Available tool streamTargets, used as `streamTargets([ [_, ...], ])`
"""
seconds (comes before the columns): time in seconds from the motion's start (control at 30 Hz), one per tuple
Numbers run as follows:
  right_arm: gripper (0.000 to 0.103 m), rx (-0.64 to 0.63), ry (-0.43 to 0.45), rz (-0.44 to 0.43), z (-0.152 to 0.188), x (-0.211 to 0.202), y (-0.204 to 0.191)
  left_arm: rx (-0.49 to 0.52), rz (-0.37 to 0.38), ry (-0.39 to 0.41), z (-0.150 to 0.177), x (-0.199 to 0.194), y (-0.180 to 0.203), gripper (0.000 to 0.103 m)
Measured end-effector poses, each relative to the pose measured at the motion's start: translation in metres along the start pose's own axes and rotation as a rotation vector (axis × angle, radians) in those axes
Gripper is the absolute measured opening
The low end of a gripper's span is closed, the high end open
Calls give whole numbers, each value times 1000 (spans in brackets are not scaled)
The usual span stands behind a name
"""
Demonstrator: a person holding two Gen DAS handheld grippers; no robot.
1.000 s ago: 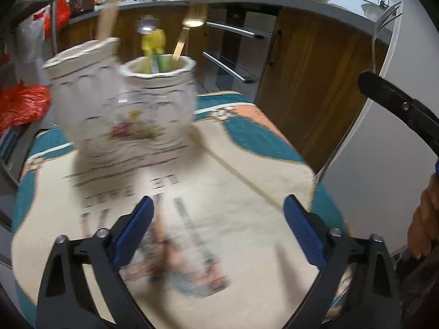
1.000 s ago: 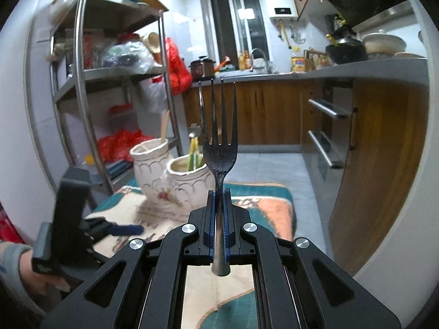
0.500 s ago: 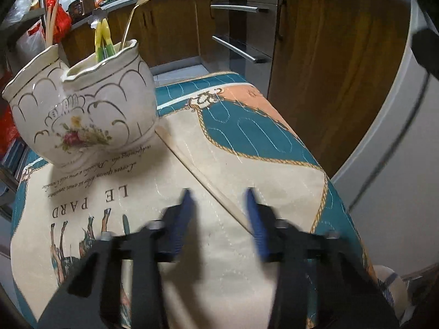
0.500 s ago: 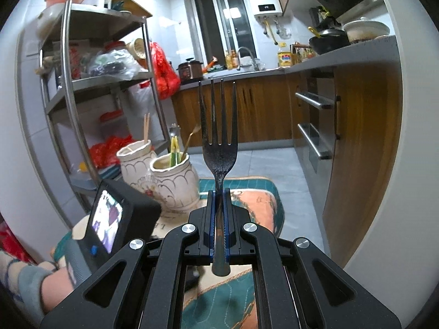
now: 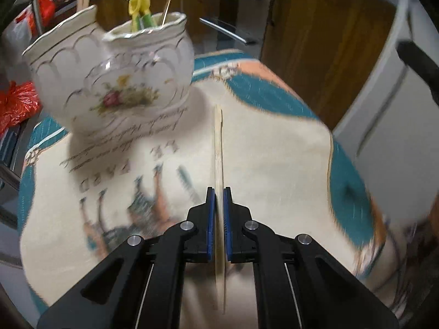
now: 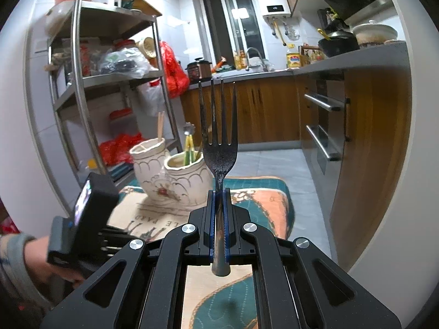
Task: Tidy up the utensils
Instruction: 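Grasp the last wooden chopstick with the left tool while the right tool lifts the silver fork, then drop the silver fork into the short holder while the left tool drops the chopstick into the tall holder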
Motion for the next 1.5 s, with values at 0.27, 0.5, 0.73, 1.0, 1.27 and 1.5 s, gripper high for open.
streamTargets([
  [0.27,6,-25,-4,-24,-4,5,-22,13,12,-16,19,-16,-22,7],
  [0.5,6,-44,-16,-31,-6,9,-35,15,19,16,16,-12,-20,9],
  [0.73,6,-50,-10,-19,-14,14,-37,58,73,136,1,-24,-21,6],
  [1.0,6,-32,17,-40,-43,32,-41,87,141,422,-40,-98,-40,6],
  [1.27,6,-11,62,-56,-81,65,-41,17,153,637,-96,-150,-73,6],
  [1.5,6,-10,109,-32,-111,94,-36,-146,275,753,-160,-161,-111,6],
])
Point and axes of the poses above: each gripper's, at about its wrist camera, not at the fingertips, and x roughly the way its jaws point, y to its right, z to its underside, the point moved 10 cm from there along x, roughly the way its jaws point, and after that the axes turned 10 degrees about -x, right-handed, at the moved point
